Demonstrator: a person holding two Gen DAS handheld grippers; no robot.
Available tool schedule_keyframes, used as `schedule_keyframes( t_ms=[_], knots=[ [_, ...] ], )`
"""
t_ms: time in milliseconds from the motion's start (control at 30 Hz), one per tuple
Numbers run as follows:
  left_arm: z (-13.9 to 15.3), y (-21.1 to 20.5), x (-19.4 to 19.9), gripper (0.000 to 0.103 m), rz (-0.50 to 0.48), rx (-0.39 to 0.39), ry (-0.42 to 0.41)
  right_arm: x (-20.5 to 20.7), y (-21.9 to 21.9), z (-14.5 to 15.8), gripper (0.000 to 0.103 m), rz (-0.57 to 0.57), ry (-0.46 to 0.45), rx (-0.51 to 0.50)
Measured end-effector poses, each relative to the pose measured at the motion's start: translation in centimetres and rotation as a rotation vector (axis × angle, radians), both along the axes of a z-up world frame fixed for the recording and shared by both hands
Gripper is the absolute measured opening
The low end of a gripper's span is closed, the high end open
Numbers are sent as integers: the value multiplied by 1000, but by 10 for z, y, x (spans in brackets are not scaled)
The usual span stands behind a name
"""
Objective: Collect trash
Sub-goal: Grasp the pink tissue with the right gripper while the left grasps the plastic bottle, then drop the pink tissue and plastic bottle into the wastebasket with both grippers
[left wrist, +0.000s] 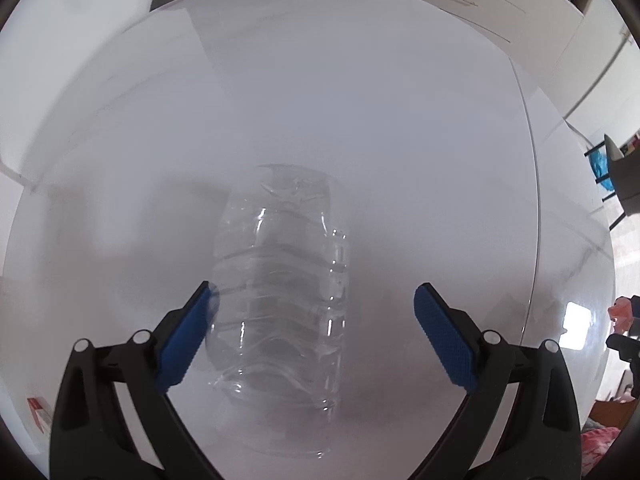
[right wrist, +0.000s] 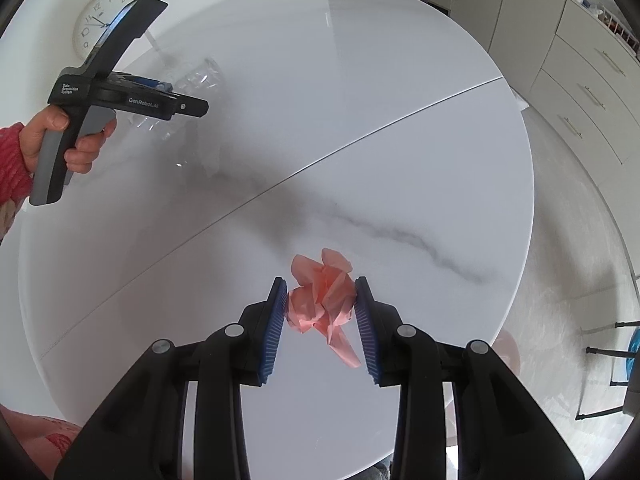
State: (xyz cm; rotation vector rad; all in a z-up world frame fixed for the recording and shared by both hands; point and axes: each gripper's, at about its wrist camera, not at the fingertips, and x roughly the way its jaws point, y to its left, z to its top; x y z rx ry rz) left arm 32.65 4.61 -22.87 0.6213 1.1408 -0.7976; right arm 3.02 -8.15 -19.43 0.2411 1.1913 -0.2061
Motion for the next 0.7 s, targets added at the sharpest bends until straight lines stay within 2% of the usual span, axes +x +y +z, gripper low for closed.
schedule_keyframes(
  t_ms=[33,100,167,333,533,700],
  knots=[
    [0,-3,1,87,-7,-1,-7,1,1,0,35,0,-1,0],
    [-3,-6,-7,71,-20,2,-6,3,1,0,35,3,-2,-2],
    [-6,-6,-6,62,-21,10,11,3,1,1,35,5,-2,-4],
    [-6,0,-6,61,0,-10,17,-1,0,1,35,5,-2,-5],
    [3,13,-22,61,12,-13,-13,-1,1,2,35,8,-3,-7],
    [24,26,-47,61,70,-74,-13,-5,-3,8,35,9,-34,5]
  ],
)
